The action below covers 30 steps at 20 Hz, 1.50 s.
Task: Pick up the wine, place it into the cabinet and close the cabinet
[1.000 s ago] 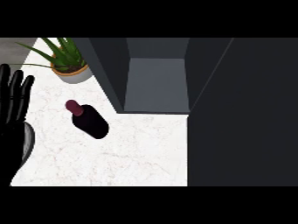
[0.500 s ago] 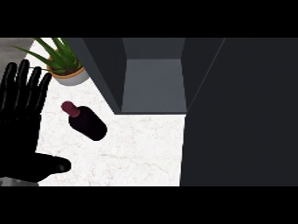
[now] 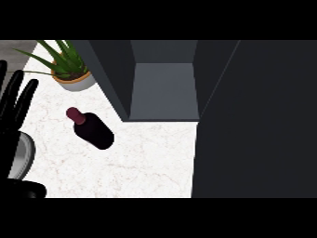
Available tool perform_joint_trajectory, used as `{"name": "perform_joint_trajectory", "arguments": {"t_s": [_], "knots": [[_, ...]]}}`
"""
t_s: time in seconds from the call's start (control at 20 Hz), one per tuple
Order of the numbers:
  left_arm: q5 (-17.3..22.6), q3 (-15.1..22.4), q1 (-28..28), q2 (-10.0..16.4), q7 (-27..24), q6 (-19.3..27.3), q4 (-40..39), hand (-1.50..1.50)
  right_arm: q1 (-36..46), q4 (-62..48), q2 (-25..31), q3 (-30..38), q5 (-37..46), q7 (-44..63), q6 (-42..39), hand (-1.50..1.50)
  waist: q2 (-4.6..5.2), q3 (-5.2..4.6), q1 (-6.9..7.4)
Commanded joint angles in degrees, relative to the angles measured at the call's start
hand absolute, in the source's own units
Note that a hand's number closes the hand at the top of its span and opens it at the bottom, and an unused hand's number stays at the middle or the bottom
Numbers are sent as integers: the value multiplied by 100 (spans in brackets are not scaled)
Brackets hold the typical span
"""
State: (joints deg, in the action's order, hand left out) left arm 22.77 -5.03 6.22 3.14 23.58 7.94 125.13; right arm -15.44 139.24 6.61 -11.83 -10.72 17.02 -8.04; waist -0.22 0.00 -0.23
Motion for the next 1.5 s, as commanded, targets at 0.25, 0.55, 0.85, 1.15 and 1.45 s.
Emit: {"name": "perform_joint_trajectory", "arguments": {"t_s": [0.25,0.55,0.85,1.15,1.45], "knots": [[52,-26,-200,132,1035,639,1244,-150,-345,1564,30,-393,-73,1086,360,-150,-15,-4,-2],[-19,-98,400,351,1317,867,1103,-150,31,1604,-55,-636,151,1313,649,-150,0,-4,-29],[-177,-51,361,370,1684,1249,1438,-150,-91,1849,74,-841,332,1401,694,-150,-12,-2,-30],[-28,-510,394,634,1797,1280,1535,-150,-8,1865,112,-785,353,1386,818,-150,-17,-1,-23],[162,-884,453,783,1647,1133,1313,-150,-7,1783,245,-405,-119,1364,758,-150,-2,2,-14]]}}
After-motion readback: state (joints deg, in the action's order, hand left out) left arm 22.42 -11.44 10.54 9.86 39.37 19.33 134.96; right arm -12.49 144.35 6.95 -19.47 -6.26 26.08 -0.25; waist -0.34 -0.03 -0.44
